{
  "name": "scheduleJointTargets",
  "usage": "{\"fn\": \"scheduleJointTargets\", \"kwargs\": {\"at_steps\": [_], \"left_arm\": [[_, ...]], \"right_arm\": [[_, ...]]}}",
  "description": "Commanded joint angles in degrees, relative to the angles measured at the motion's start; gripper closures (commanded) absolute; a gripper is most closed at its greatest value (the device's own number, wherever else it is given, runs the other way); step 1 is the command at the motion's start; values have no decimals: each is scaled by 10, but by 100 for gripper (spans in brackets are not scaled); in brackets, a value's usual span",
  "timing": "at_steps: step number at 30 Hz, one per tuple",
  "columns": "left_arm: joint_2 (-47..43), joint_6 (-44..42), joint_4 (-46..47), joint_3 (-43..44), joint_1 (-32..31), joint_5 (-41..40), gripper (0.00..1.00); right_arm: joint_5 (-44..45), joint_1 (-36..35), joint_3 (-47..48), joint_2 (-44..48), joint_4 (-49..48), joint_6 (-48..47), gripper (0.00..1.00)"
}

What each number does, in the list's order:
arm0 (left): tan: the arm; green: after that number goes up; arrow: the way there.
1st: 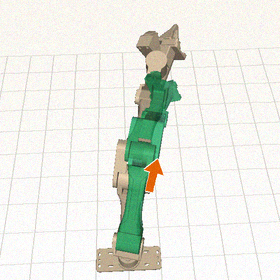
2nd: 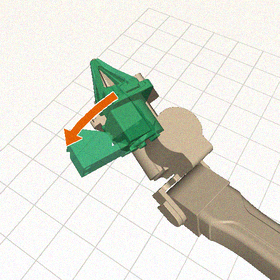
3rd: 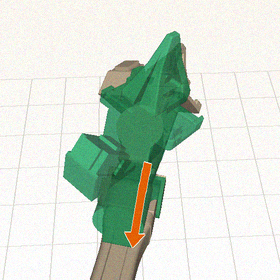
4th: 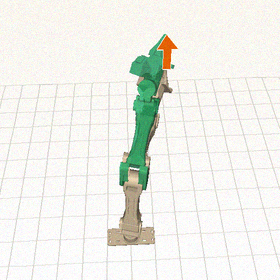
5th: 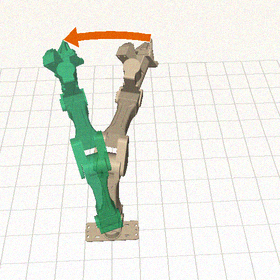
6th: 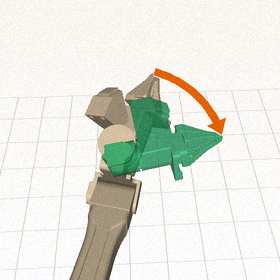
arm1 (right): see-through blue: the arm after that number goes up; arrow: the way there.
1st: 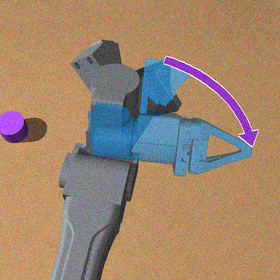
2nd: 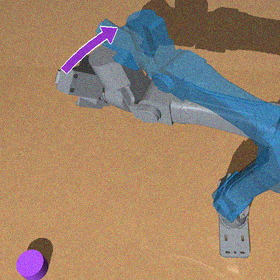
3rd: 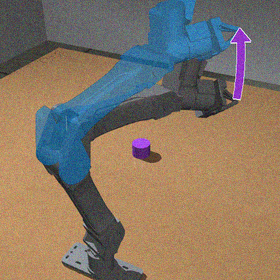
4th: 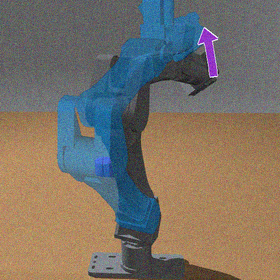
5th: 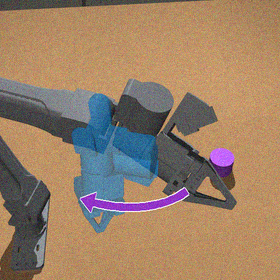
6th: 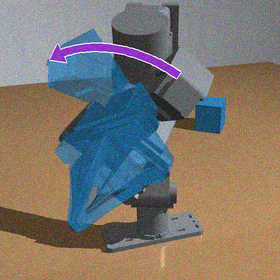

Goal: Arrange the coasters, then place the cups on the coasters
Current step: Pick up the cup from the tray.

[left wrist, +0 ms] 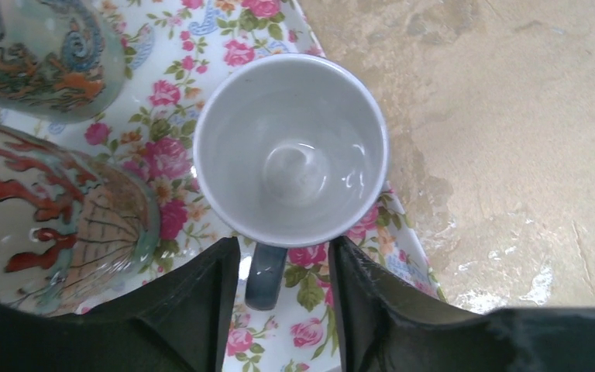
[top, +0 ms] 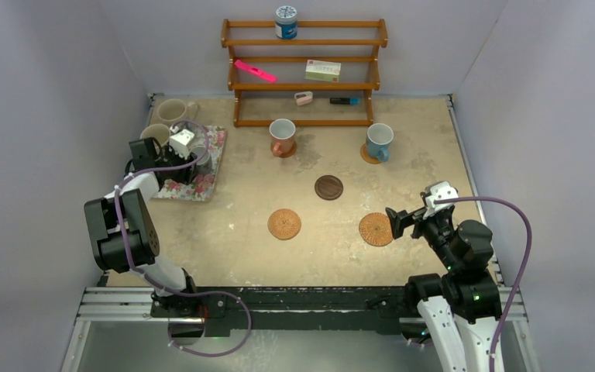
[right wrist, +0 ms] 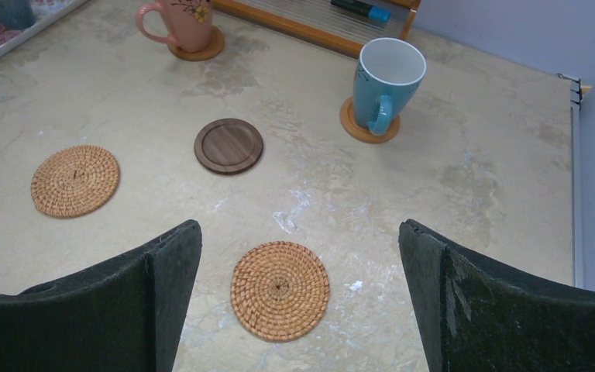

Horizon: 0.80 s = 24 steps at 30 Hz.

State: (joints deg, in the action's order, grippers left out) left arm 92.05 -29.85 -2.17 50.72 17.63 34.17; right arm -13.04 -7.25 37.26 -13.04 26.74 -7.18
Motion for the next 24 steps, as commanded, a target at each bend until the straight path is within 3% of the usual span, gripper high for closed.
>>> {"fn": "scheduleJointTargets", "kwargs": {"at_steps": [1,10,17,22,24], "left_arm": [[8,-35,-15,17,6,52,57],[19,-35,-15,18,8,54,66],[20,-29,-4,16,10,53,78],[17,-26,-1,16,14,56,97],[16,-26,-3,17,14,58,100]], "right_arm": [[-8,-3,1,3,-6,-7,1],[-9,-3,0,3,-6,-7,1],[-10,-3,0,4,-5,-7,1],[-10,-3,0,3,-5,-8,1],[-10,-3,0,5,-4,-8,1]]}}
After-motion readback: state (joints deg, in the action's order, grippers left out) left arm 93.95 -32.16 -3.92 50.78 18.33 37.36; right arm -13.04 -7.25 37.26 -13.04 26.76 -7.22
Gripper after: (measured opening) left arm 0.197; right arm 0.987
